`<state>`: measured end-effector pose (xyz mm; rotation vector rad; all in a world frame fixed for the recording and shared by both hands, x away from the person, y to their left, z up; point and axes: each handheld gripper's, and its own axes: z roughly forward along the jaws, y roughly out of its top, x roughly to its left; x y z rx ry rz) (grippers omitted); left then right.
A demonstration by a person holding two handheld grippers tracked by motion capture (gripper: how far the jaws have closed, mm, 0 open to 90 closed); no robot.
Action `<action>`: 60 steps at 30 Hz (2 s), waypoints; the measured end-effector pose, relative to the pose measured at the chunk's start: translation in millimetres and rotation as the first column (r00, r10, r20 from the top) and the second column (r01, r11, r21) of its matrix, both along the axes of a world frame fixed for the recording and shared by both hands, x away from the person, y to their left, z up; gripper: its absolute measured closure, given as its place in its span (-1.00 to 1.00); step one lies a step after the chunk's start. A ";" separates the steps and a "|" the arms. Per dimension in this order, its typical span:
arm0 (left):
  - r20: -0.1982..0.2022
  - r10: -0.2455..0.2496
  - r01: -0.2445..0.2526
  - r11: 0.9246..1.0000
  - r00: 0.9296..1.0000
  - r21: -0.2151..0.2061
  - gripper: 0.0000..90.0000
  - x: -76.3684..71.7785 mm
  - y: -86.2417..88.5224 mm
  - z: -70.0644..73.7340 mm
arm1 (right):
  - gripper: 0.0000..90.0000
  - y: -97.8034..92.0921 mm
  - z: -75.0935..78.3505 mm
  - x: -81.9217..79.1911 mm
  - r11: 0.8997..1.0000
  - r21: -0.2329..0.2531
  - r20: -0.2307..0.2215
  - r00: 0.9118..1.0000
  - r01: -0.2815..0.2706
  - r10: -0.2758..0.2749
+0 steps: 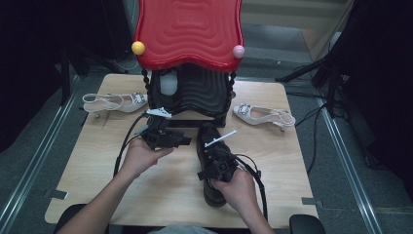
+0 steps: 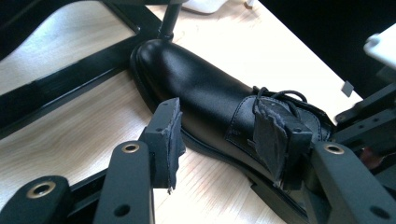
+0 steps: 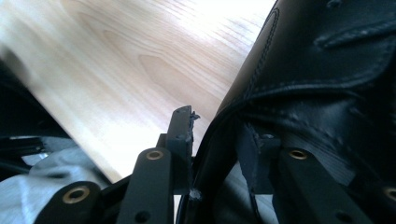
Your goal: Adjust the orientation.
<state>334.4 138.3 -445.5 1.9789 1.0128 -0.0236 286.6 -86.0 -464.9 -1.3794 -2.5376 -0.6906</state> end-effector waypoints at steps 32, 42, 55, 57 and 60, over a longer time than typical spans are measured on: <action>0.154 -0.036 0.031 0.999 0.987 0.034 0.88 24.1 22.6 114.6 | 0.95 -43.8 3.8 14.4 0.994 0.099 -0.050 0.998 0.046 -0.041; 0.216 -0.014 0.006 0.999 0.976 0.037 1.00 38.5 25.9 156.1 | 0.96 -64.4 27.9 23.2 0.989 0.139 -0.042 0.998 0.057 -0.052; 0.287 0.063 -0.074 0.997 0.956 0.028 1.00 67.9 35.3 199.8 | 0.96 -67.5 56.4 19.0 0.983 0.177 -0.020 0.999 0.035 -0.032; 0.282 0.076 -0.088 0.996 0.956 0.028 1.00 74.5 36.0 199.5 | 0.96 -68.4 62.6 17.4 0.981 0.193 -0.016 0.999 0.032 -0.029; 0.280 0.092 -0.103 0.994 0.955 0.024 1.00 78.9 36.1 199.6 | 0.96 -68.6 70.8 15.7 0.979 0.203 -0.004 1.000 0.021 -0.021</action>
